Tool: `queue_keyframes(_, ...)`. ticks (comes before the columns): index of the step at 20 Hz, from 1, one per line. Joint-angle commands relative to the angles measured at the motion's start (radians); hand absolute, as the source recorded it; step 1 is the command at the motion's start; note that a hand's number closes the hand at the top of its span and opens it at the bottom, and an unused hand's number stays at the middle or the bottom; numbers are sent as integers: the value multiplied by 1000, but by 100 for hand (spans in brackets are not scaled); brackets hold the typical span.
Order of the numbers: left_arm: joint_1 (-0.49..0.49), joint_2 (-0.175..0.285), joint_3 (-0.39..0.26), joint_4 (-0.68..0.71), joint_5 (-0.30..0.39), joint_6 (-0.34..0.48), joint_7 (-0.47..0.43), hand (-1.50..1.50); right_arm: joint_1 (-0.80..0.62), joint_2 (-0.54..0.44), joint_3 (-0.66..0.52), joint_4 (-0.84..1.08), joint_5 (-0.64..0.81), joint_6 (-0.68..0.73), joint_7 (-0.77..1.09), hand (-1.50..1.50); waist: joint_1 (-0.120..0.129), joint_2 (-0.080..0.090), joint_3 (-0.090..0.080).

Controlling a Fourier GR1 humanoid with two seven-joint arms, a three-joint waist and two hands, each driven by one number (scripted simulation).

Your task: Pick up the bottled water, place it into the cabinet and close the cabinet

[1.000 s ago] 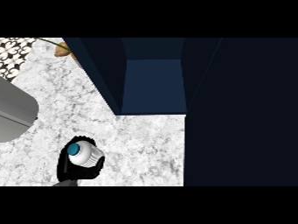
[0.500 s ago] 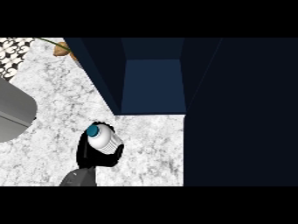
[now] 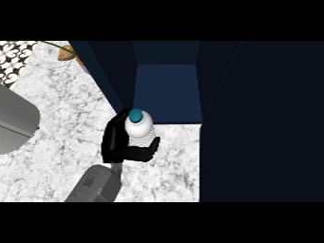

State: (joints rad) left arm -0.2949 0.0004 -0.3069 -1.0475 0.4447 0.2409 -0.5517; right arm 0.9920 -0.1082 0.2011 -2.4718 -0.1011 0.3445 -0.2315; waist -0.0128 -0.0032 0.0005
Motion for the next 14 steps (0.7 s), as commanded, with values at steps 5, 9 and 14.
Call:
queue_keyframes(5, -210, 0, -107, -28, 42, 270, 166, 150, -1, 0, -58, 13, -73, 31, -34, -150, -11, 1, 0)
queue_keyframes(9, -355, 0, -146, 84, 35, 346, 160, 150, -38, 21, -31, -48, -68, -2, 38, -150, -18, 5, -1)
queue_keyframes(14, -544, 0, -105, 227, 100, 420, 250, 150, -64, 1, -98, 12, -110, 38, 2, -150, -30, 8, 0)
